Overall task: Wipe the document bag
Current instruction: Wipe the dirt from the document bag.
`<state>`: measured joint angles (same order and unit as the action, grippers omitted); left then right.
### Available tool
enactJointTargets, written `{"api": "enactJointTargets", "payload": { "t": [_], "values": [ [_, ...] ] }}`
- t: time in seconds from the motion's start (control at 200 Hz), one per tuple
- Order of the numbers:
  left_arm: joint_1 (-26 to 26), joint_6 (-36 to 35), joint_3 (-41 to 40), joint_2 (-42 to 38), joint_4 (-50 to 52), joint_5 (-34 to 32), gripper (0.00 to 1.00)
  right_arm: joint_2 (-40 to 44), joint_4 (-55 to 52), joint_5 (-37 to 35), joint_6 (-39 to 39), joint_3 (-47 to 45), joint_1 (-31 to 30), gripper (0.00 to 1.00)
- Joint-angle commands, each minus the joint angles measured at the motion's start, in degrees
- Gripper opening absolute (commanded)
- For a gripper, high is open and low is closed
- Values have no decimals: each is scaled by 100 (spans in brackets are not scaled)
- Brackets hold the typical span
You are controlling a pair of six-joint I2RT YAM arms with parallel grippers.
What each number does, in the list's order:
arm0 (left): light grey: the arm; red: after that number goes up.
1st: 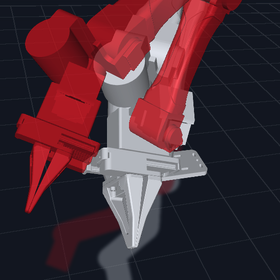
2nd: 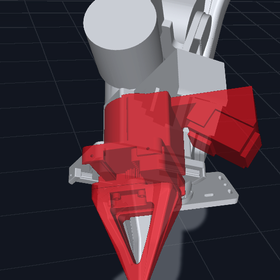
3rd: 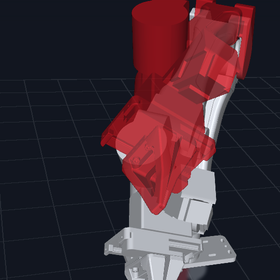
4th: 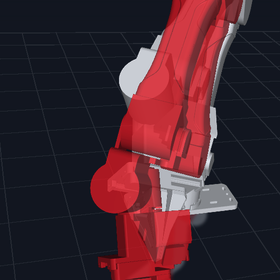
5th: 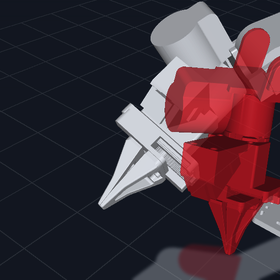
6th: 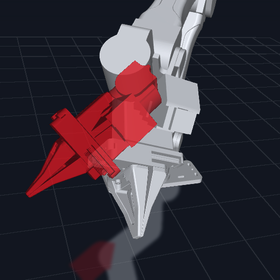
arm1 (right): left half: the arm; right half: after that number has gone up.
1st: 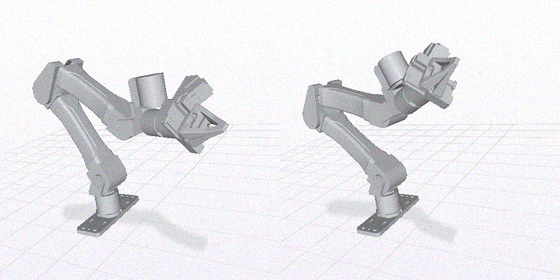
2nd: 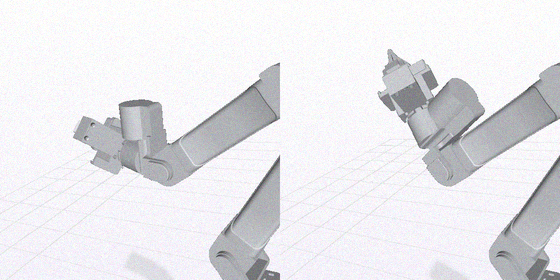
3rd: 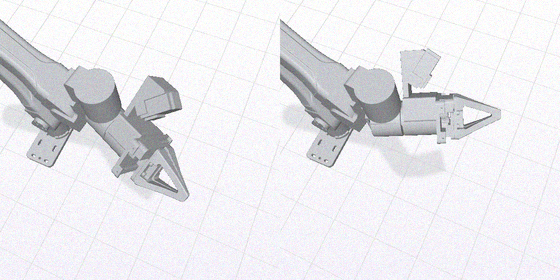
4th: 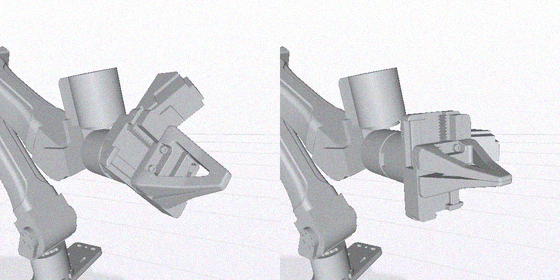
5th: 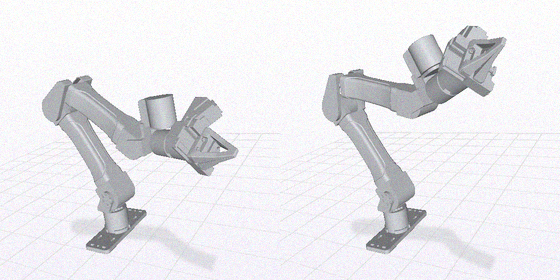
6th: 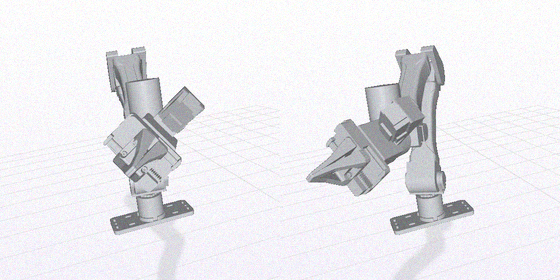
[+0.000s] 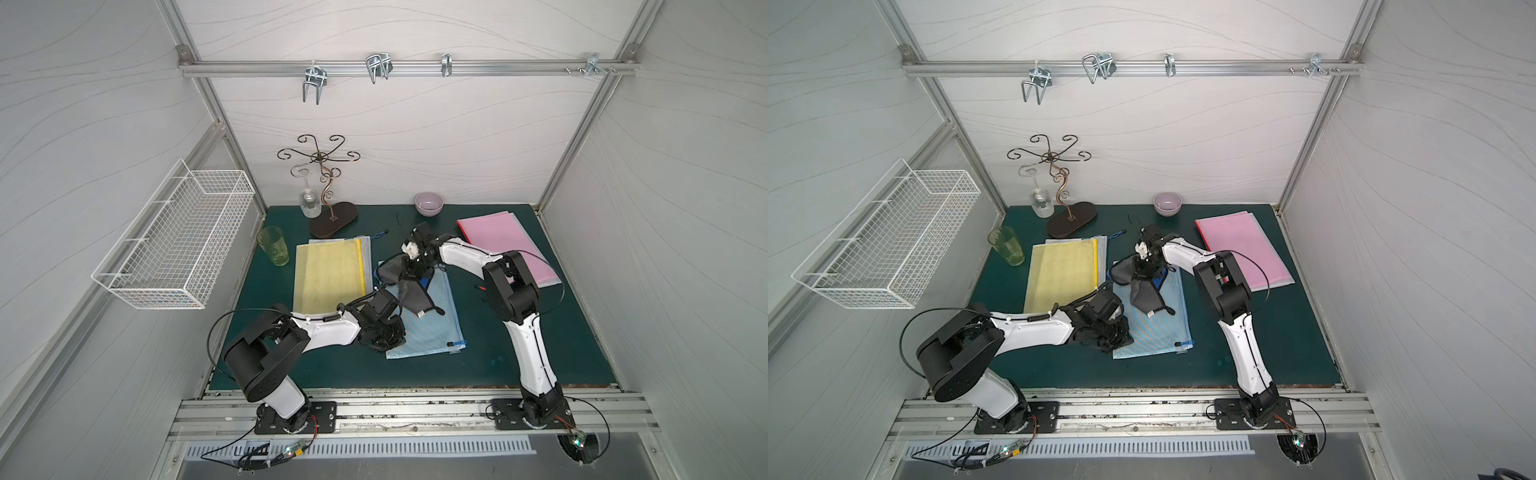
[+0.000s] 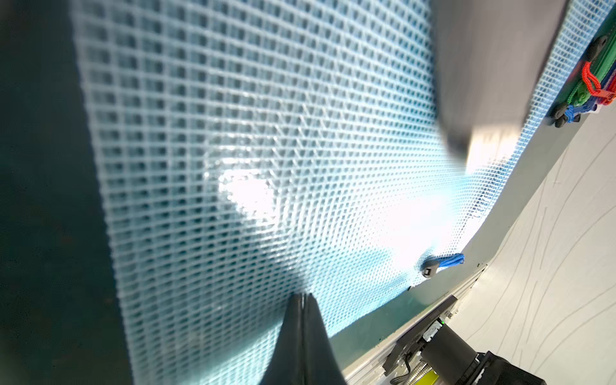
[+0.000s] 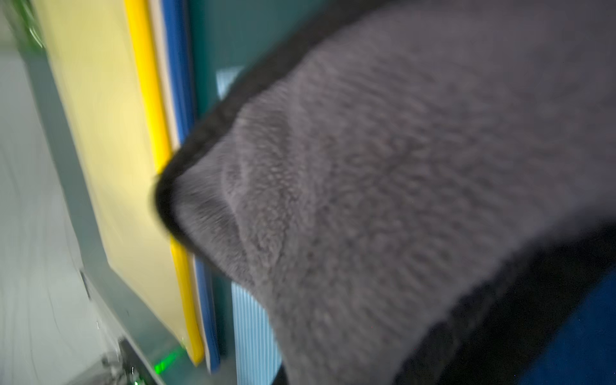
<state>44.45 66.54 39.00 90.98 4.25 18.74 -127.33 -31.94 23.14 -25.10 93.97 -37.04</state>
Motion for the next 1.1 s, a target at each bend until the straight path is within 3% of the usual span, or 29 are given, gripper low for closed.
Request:
{"api": "enactJointTargets", "payload": {
  "t": [0.0, 0.15, 0.265, 0.385, 0.555, 0.615, 0.675, 0.745, 0.961, 1.096],
  "values": [
    [-61, 89, -187, 87, 376, -190, 0, 944, -452, 91, 46, -1362, -450, 0],
    [-99, 61, -217, 82, 335, -156, 0, 2152, -818, -738, -483, -2898, -412, 0],
    [-105, 50, -222, 104, 296, -144, 0, 2495, -890, -1485, -753, -3169, 59, 0],
    [-103, 11, -188, 111, 348, -200, 0, 1701, -605, -1669, -502, -2212, 587, 0],
    [-110, -20, -171, 96, 410, -228, 0, 22, -730, -1646, -6, 251, 999, 0],
    [-104, -29, -165, 72, 435, -226, 0, -208, -825, -1761, 36, 797, 1048, 0],
    [-108, -28, -165, 42, 454, -250, 0, -242, -868, -1377, 7, 961, 1018, 0],
    [-115, -24, -165, 33, 441, -265, 0, -48, -901, -949, 68, 697, 720, 0],
    [-107, -42, -121, 118, 384, -217, 0, 639, -422, 566, 96, -1248, -503, 0],
    [-110, -26, -218, -69, 419, -307, 0, 1199, -535, 434, 13, -2305, -388, 0]
  ]
}}
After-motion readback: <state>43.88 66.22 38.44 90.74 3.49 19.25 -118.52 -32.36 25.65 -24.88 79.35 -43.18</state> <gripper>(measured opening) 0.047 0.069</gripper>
